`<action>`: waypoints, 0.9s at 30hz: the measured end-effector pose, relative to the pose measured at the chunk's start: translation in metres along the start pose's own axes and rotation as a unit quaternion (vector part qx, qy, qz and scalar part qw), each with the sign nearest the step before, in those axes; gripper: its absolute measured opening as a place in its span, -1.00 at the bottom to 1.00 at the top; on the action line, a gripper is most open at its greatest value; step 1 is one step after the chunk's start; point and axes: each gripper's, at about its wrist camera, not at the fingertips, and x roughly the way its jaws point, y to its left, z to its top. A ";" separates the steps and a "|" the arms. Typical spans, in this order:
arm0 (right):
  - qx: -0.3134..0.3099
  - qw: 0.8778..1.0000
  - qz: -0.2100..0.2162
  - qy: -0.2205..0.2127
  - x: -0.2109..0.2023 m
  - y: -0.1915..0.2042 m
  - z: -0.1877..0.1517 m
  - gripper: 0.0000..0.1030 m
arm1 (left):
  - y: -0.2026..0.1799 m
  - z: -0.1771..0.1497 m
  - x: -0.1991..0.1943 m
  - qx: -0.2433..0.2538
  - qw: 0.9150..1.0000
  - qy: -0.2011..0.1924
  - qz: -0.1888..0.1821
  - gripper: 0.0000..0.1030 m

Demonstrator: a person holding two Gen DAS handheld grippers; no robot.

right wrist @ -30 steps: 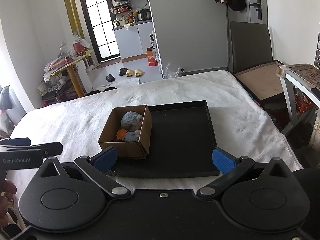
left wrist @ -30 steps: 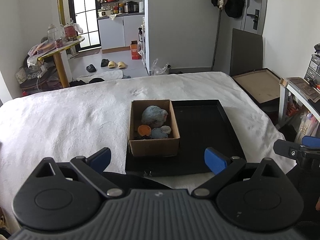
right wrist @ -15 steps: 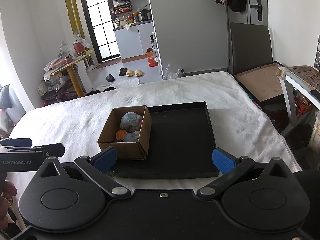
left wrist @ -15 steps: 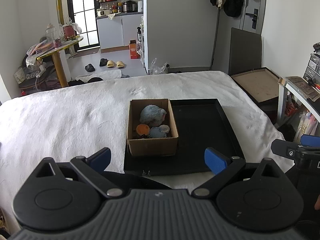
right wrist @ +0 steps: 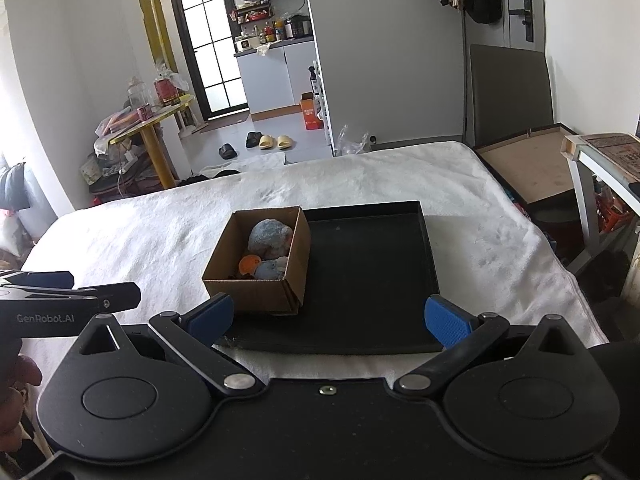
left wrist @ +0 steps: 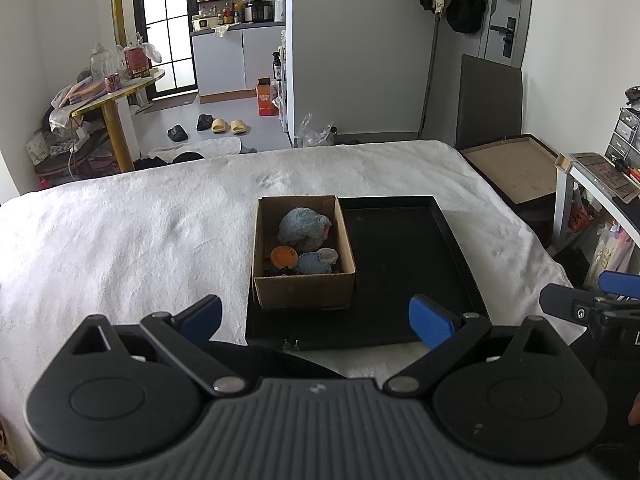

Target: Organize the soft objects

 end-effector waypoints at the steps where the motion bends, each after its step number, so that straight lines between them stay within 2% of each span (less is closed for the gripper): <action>1: 0.000 1.000 -0.001 0.001 0.000 0.000 0.000 1.00 | 0.000 0.000 0.000 0.001 1.000 -0.001 0.000 0.93; 27: 0.006 1.000 0.007 0.009 0.005 -0.004 -0.003 1.00 | 0.008 -0.002 -0.001 -0.008 1.000 -0.003 -0.016 0.93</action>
